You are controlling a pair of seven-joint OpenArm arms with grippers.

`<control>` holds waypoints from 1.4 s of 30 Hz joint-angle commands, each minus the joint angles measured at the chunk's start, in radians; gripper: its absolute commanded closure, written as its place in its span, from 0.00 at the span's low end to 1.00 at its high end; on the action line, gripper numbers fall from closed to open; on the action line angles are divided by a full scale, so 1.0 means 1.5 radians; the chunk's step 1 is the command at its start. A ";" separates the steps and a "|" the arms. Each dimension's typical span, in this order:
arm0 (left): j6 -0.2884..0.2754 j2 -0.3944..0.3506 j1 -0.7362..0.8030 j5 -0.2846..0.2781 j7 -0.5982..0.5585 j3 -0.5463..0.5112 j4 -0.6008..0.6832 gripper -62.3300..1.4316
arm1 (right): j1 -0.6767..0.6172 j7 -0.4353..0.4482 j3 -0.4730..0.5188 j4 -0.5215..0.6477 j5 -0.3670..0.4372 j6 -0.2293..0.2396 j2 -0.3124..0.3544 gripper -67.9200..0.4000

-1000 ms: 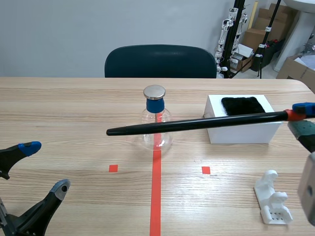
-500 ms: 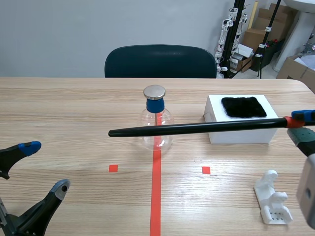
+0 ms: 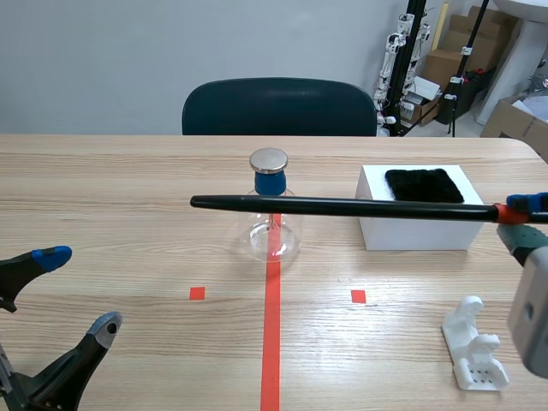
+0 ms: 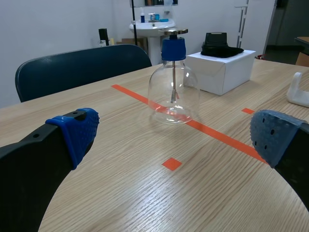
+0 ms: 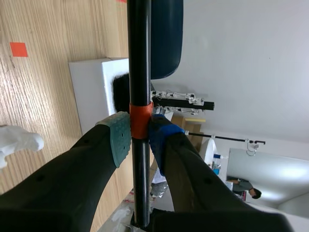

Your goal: Do the electroscope experiment. pick up the black charging rod

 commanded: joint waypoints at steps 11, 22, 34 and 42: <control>-0.001 0.001 -0.002 -0.007 -0.011 -0.002 0.004 0.00 | 0.006 -0.001 0.000 0.007 0.020 -0.005 0.000 0.99; -0.001 0.001 -0.002 -0.007 -0.011 -0.002 0.004 0.00 | 0.006 0.002 0.000 0.007 0.019 -0.005 0.000 0.99; -0.001 0.001 -0.002 -0.007 -0.011 -0.002 0.004 0.00 | 0.006 0.001 0.000 0.007 0.016 -0.005 0.000 0.99; -0.001 0.001 -0.002 -0.007 -0.011 -0.002 0.004 0.00 | 0.006 0.001 0.000 0.007 0.016 -0.005 0.000 0.96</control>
